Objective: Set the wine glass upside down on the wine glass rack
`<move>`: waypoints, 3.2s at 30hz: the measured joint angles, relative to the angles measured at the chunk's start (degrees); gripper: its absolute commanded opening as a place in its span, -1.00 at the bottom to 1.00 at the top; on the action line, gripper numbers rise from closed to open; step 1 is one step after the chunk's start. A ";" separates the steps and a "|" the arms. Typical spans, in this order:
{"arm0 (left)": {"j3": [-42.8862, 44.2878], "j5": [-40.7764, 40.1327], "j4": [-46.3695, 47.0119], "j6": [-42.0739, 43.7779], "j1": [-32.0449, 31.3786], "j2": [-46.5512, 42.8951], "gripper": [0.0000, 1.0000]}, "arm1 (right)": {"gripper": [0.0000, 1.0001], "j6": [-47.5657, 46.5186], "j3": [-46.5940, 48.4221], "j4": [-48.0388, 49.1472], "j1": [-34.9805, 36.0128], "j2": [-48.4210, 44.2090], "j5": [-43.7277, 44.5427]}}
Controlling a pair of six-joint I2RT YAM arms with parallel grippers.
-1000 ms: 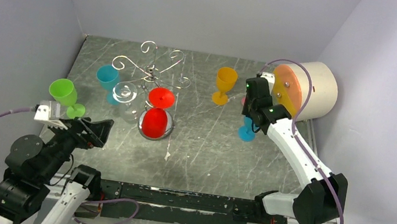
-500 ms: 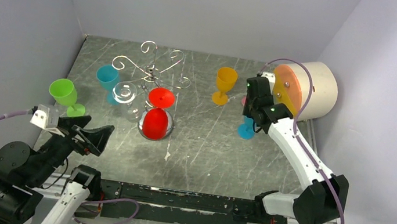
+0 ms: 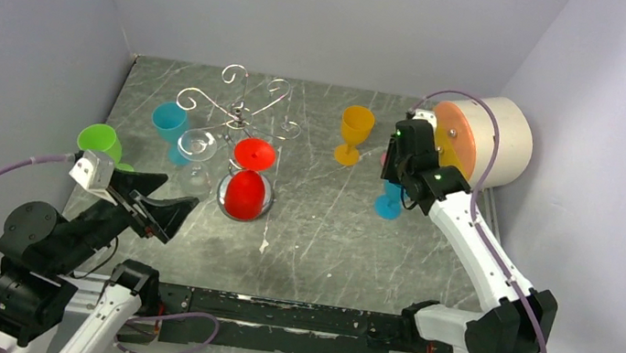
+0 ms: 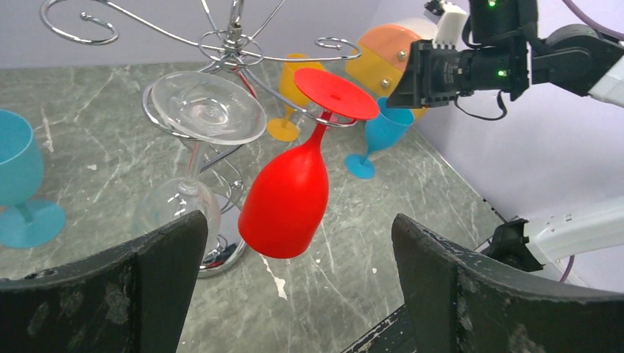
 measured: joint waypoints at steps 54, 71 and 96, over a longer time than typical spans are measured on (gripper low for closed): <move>-8.41 14.71 15.41 20.13 0.46 -6.25 0.99 | -1.00 -2.73 0.17 -2.67 0.17 -11.96 -18.78; -5.38 32.87 18.45 34.58 0.57 -4.42 0.78 | -1.00 7.39 9.27 10.03 0.22 -27.50 -60.22; -3.26 48.50 17.97 38.77 1.38 0.59 0.34 | -1.00 32.72 -3.34 47.19 5.44 -17.86 -82.82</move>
